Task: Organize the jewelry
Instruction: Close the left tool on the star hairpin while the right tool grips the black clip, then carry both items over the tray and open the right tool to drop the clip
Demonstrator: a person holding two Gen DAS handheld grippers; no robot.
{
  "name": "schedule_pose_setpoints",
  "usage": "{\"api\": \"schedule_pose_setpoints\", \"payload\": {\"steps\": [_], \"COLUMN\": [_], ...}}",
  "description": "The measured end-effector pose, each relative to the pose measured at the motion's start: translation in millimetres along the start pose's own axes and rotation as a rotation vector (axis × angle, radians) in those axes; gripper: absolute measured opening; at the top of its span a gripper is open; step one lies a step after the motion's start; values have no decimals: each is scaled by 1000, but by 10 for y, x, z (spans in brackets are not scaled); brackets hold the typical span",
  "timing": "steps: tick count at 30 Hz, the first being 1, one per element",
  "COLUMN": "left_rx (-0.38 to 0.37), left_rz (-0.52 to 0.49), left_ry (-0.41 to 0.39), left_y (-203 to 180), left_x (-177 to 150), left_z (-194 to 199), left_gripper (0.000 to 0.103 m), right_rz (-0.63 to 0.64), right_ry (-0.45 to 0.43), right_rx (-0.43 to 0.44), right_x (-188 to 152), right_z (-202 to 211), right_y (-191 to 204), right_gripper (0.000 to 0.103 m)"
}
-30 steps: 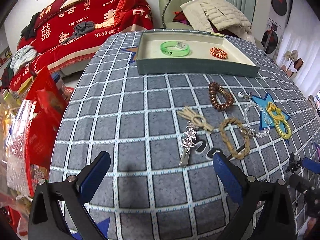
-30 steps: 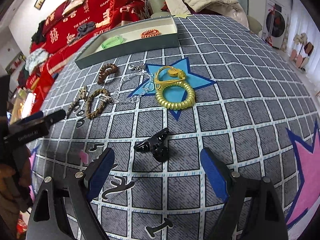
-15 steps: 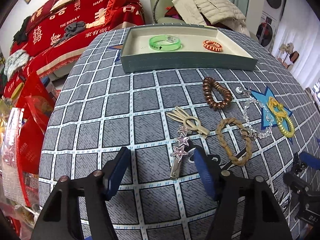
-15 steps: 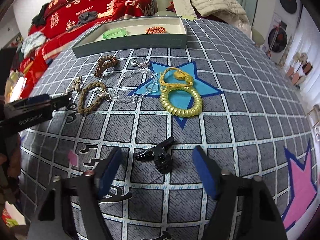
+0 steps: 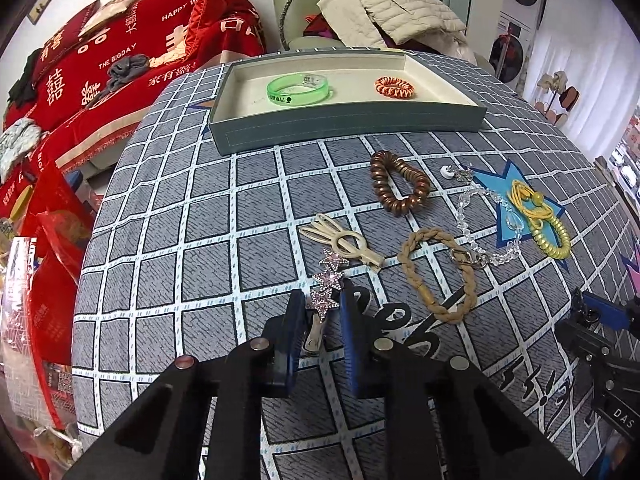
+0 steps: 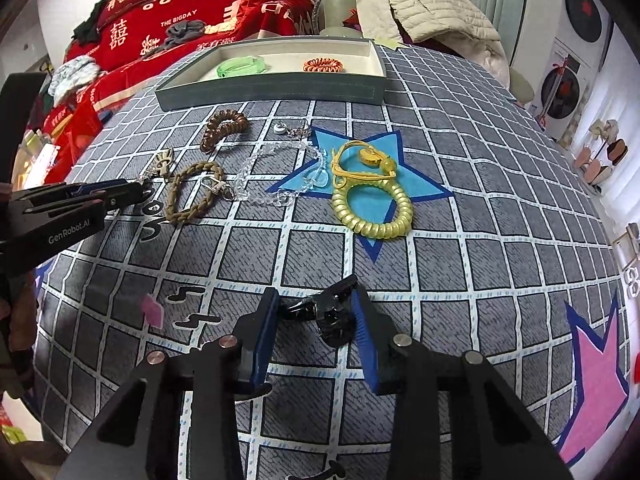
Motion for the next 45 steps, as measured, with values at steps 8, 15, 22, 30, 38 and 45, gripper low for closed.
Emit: {"api": "schedule_pose_setpoints", "payload": {"steps": [8,15,22,30,38,45], "left_rx": [-19,-31,-48,-56,-47,-17], "left_rz": [51,70,83,86,78,73], "left_ry": [-20,-55,-79,-129,-183,-213], "left_y": [112,178,200,223,255,306], "left_x": [-20,29,107,343,762,1254], "left_z": [101,250,346,507,545,394], "left_gripper": [39,39,39,39,39,39], "right_rz": [-53,-102,-123,-125,-87,-41], "right_ry": [4,-14,-36,-77,-138,-177], "right_rx": [50,90,110,145,161,172], "right_x": [-7,48,158,422,1018,1583], "right_z": [20,82,152,229,241,144], "right_y": [-91,-189,-221,-262,-297,-279], "right_gripper": [40,40,40,40,40,40]}}
Point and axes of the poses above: each gripper's, at about its wrist camera, not at the fingertips, and z roughly against the way its jaws point, y to its left, x to its top, the point moved 2 cm from there along -z, roughly the way its jaws point, and after that the axes turned 4 degrees about -x, right-handed, at the moved point
